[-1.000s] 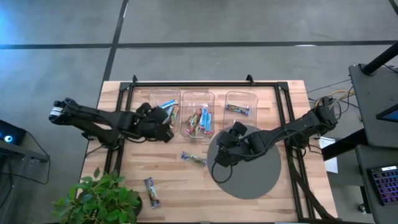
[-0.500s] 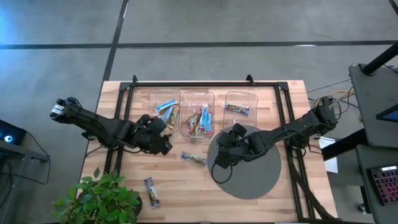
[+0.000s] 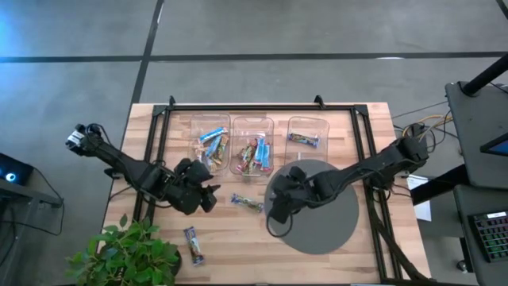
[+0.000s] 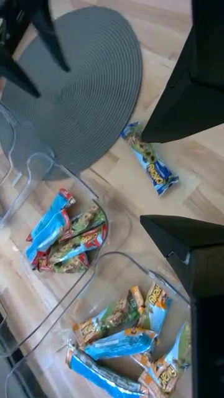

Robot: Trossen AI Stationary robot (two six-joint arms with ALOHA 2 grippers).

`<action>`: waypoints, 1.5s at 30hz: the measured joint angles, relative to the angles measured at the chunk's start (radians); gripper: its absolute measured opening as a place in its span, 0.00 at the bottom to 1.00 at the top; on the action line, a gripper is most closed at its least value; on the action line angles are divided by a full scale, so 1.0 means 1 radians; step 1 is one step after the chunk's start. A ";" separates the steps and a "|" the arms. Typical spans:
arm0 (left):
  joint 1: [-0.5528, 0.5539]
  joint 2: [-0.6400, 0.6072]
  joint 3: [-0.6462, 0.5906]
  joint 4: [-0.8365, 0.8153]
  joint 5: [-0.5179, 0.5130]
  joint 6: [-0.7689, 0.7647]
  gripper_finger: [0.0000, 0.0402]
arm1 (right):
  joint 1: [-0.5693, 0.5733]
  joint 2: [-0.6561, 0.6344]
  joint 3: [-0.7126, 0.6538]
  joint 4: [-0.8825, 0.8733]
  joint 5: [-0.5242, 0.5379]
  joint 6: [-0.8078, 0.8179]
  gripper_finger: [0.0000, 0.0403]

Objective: Pick and place Granola Bars by type
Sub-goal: Put the blue granola bar into the right transparent bin

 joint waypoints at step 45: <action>-0.084 0.002 -0.002 0.101 -0.019 -0.047 0.46 | -0.020 0.364 0.123 0.221 -0.138 -0.087 0.53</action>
